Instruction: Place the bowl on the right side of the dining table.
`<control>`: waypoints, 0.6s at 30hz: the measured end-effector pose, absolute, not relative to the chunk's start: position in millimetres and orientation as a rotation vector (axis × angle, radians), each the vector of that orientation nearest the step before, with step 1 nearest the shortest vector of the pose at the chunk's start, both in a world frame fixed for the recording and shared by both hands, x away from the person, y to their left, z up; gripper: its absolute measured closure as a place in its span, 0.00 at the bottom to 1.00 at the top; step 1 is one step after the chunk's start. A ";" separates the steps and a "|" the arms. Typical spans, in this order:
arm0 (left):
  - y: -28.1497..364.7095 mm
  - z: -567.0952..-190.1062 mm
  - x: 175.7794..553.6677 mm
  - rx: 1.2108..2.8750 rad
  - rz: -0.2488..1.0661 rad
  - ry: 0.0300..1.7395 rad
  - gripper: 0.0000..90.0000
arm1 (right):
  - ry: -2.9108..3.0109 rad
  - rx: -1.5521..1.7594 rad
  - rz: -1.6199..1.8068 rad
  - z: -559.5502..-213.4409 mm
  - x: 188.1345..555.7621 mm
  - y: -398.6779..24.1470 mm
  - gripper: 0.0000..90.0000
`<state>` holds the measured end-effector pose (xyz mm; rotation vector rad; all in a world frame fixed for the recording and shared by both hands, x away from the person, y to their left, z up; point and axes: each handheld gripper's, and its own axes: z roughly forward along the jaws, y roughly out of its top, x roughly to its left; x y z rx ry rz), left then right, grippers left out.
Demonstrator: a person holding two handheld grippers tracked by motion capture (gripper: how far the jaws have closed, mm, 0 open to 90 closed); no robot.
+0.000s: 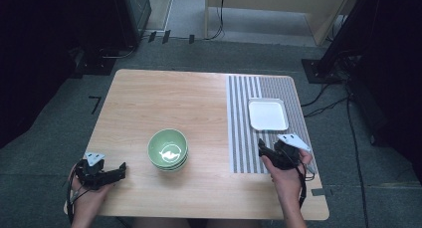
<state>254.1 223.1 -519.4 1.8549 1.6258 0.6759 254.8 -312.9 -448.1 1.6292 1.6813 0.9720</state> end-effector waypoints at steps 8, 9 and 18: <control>223.1 -519.4 254.1 1.854 0.676 1.626 0.00 | 1.735 1.582 1.031 -439.3 269.2 -276.2 0.33; 223.1 -519.4 254.1 1.855 0.675 1.626 0.00 | 1.735 1.582 1.031 -439.3 269.2 -276.2 0.33; 223.2 -519.3 254.1 1.857 0.675 1.626 0.00 | 1.801 1.529 1.089 -433.9 279.6 -236.5 0.34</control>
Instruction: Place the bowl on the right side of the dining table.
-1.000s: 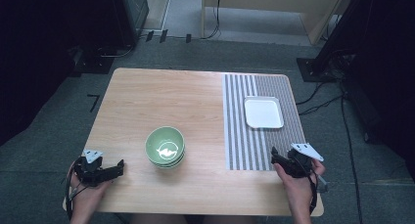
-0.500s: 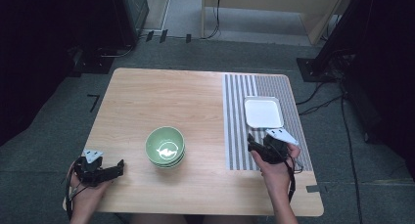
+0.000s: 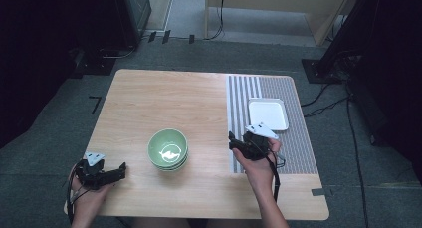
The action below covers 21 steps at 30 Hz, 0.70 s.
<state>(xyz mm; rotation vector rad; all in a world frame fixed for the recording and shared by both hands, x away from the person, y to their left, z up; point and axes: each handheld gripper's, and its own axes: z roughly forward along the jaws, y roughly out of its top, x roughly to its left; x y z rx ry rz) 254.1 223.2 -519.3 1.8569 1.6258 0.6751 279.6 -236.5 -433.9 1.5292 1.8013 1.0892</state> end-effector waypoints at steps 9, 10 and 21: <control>223.1 -519.4 254.1 1.854 0.676 1.626 0.00 | 1.861 1.496 1.141 -430.5 285.3 -205.3 0.38; 223.1 -519.4 254.1 1.854 0.676 1.626 0.00 | 1.861 1.496 1.141 -430.5 285.3 -205.3 0.38; 223.3 -519.3 254.1 1.857 0.678 1.625 0.00 | 1.916 1.436 1.247 -422.5 290.6 -164.2 0.42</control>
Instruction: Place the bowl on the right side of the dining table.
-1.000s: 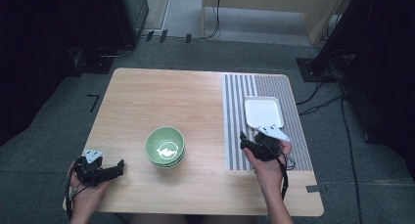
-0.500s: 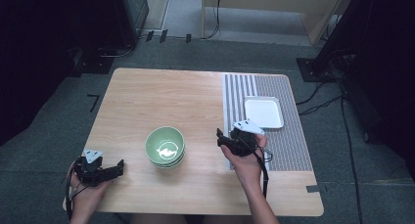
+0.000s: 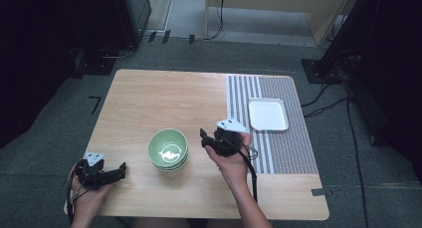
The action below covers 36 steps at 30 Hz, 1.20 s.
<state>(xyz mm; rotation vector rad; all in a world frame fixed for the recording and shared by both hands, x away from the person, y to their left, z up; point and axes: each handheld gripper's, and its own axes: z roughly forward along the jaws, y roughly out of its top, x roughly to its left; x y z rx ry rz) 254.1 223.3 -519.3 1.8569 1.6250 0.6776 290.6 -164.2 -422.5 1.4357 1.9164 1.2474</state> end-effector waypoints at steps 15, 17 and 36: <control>223.2 -519.3 254.1 1.857 0.676 1.626 0.00 | 2.015 1.393 1.325 -424.4 291.4 -126.3 0.48; 223.2 -519.3 254.1 1.857 0.676 1.626 0.00 | 2.041 1.385 1.327 -426.9 291.4 -118.1 0.50; 223.2 -519.4 254.2 1.855 0.676 1.626 0.00 | 2.151 1.384 1.145 -450.3 294.0 -83.0 0.77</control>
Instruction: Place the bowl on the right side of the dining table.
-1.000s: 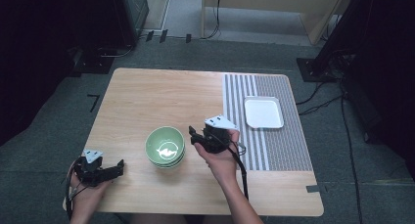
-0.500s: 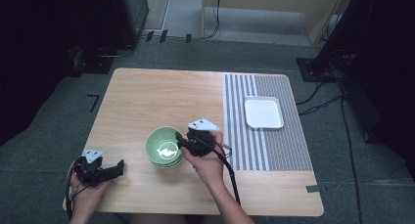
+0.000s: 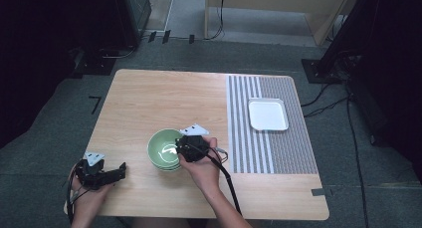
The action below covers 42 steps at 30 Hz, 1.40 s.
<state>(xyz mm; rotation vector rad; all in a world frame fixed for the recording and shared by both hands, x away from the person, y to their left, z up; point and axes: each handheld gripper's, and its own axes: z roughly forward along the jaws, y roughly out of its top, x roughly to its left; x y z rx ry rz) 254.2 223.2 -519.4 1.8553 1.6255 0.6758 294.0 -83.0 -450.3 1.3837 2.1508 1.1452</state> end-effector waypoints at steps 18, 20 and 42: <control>223.2 -519.4 254.2 1.856 0.676 1.625 0.00 | 2.116 1.344 1.159 -450.7 294.2 -85.3 0.90; 223.1 -519.4 254.2 1.855 0.676 1.625 0.00 | 2.109 1.322 1.151 -450.5 293.2 -84.4 0.90; 223.9 -519.4 253.5 1.845 0.680 1.635 0.00 | 2.097 1.305 1.144 -444.4 291.7 -83.3 0.90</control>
